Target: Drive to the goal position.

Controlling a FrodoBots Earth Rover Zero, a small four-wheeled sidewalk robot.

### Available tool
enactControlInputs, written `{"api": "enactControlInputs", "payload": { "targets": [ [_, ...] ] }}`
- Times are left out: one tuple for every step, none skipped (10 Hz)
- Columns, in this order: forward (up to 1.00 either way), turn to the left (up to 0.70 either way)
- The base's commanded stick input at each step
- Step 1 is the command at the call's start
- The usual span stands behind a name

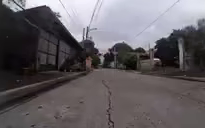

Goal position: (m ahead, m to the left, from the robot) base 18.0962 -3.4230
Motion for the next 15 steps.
{"api": "enactControlInputs", "payload": {
  "targets": [
    [0.7,0.0],
    [0.7,0.0],
    [0.7,0.0],
    [0.7,0.0],
    [0.7,0.0],
    [0.7,0.0],
    [0.7,0.0],
    [0.7,0.0],
    [0.7,0.0],
    [0.7,-0.09],
    [0.7,-0.24],
    [0.7,-0.35],
    [0.7,-0.29],
    [0.7,-0.02],
    [0.7,0.0]
  ]
}}
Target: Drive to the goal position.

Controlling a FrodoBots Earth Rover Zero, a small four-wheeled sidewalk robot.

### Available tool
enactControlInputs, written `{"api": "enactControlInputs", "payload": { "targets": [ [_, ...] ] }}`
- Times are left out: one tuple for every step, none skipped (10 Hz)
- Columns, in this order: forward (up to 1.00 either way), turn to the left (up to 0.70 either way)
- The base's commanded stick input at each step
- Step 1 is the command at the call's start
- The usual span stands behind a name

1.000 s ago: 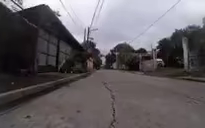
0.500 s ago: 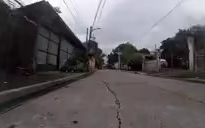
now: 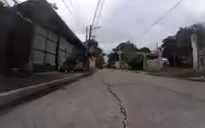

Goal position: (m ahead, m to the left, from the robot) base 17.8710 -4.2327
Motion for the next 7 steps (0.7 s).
{"api": "enactControlInputs", "payload": {
  "targets": [
    [0.7,0.0],
    [0.7,0.0],
    [0.7,0.0],
    [0.7,0.0],
    [0.7,0.0],
    [0.7,0.0],
    [0.7,0.0]
  ]
}}
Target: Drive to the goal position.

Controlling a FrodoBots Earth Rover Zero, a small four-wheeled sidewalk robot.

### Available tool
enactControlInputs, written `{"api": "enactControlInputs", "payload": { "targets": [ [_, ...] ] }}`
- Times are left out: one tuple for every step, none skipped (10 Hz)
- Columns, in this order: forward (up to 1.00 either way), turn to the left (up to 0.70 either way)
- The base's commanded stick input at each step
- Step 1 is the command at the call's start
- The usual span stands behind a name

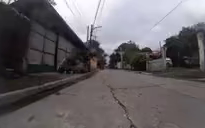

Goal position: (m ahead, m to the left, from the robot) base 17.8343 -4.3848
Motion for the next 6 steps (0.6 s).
{"api": "enactControlInputs", "payload": {
  "targets": [
    [0.7,0.0],
    [0.7,0.0],
    [0.7,-0.21],
    [0.7,-0.35],
    [0.7,-0.35],
    [0.7,-0.35]
  ]
}}
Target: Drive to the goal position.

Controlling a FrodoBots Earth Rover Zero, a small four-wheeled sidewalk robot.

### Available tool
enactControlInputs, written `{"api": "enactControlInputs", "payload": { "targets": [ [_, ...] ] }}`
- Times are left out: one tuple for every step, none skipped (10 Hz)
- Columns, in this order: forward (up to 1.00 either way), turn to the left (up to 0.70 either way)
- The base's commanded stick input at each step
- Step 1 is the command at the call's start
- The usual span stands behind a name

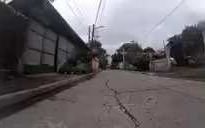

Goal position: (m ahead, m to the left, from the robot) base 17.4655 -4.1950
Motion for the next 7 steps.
{"api": "enactControlInputs", "payload": {
  "targets": [
    [0.7,-0.35],
    [0.7,-0.3],
    [0.7,0.0],
    [0.7,0.0],
    [0.7,0.0],
    [0.7,0.0],
    [0.7,0.0]
  ]
}}
